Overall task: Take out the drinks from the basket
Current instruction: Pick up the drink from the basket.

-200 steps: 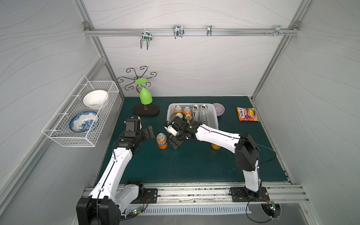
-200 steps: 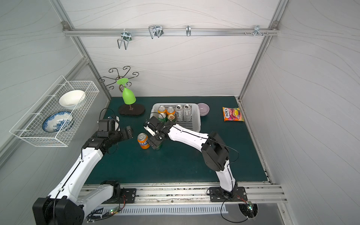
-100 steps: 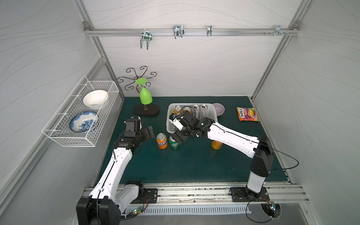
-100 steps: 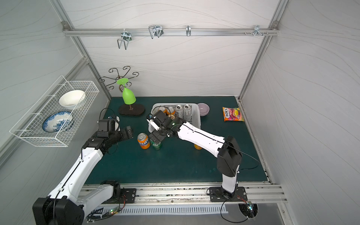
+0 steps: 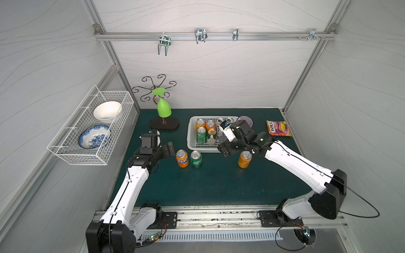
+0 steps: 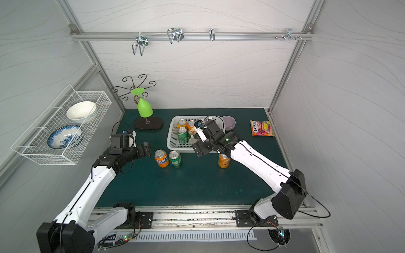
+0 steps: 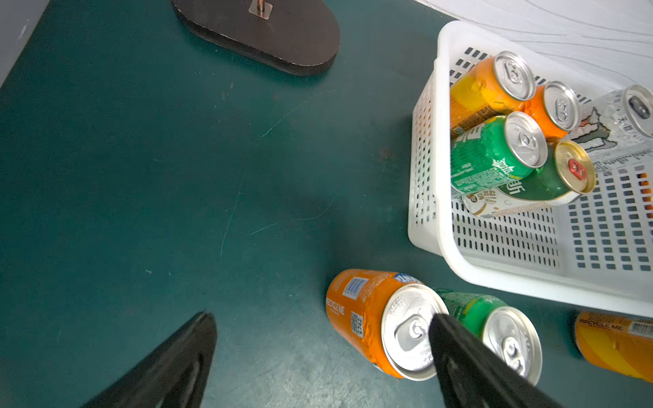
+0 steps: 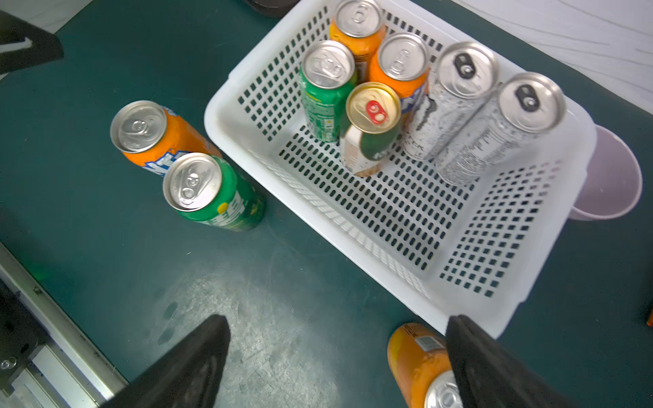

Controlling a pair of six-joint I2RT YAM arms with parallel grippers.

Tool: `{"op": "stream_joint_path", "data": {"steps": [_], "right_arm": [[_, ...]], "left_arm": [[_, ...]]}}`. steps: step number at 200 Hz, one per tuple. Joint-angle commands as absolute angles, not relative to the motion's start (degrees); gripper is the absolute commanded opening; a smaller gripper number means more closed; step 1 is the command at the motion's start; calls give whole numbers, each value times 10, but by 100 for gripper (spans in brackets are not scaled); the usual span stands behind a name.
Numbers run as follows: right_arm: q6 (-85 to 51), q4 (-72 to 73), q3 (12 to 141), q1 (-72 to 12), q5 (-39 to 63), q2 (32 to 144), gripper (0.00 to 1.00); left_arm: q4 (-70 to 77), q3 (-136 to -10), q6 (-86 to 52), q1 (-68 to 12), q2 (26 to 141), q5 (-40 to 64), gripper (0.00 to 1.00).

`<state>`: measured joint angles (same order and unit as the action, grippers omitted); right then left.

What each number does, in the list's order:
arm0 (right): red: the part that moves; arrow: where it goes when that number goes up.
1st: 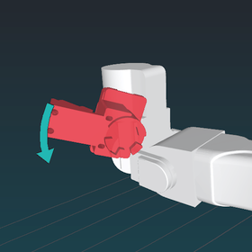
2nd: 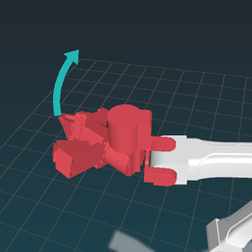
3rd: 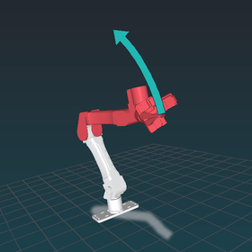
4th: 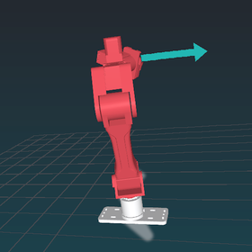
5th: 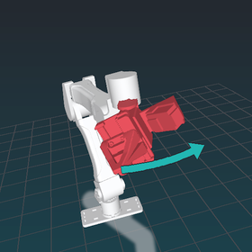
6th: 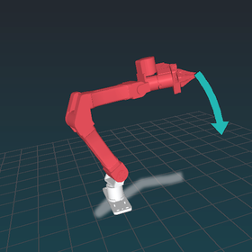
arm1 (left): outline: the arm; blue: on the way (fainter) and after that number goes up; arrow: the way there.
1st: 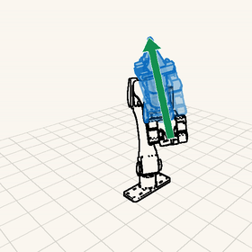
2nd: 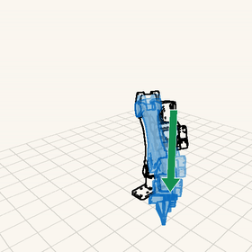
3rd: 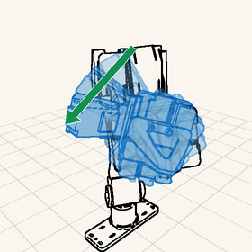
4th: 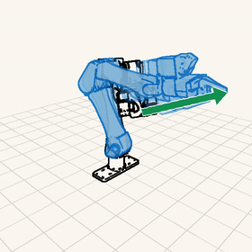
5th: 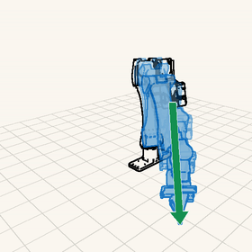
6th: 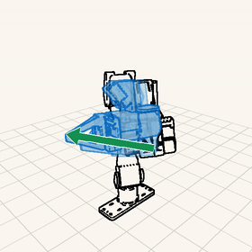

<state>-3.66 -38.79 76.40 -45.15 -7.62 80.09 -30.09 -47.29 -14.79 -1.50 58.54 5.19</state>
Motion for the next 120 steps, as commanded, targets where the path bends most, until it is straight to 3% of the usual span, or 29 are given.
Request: {"op": "stream_joint_path", "data": {"steps": [1, 70, 120], "right_arm": [[-49, -405, 746, -428, -59, 765, 99], [-67, -403, 702, -351, -2, 692, 99], [-69, -409, 692, -323, 10, 669, 99]], "left_arm": [[-281, -512, -135, -11, 583, 88, 98], [-367, -645, -102, -27, 677, 184, 98], [-444, -757, -63, -106, 774, 151, 98]]}}
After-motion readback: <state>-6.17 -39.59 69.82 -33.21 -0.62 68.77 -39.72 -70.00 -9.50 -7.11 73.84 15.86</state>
